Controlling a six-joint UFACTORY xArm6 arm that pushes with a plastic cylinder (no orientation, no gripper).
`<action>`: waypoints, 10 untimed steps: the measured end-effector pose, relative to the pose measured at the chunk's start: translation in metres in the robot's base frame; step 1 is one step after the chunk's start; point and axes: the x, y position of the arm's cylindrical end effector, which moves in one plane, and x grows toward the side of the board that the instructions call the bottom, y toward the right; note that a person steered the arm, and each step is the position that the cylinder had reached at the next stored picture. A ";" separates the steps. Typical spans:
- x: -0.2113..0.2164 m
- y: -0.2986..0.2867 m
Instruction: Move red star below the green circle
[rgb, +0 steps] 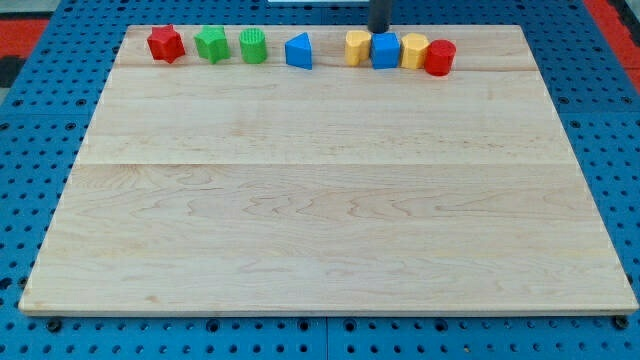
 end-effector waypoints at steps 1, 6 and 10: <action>0.000 -0.043; 0.000 -0.299; 0.024 -0.305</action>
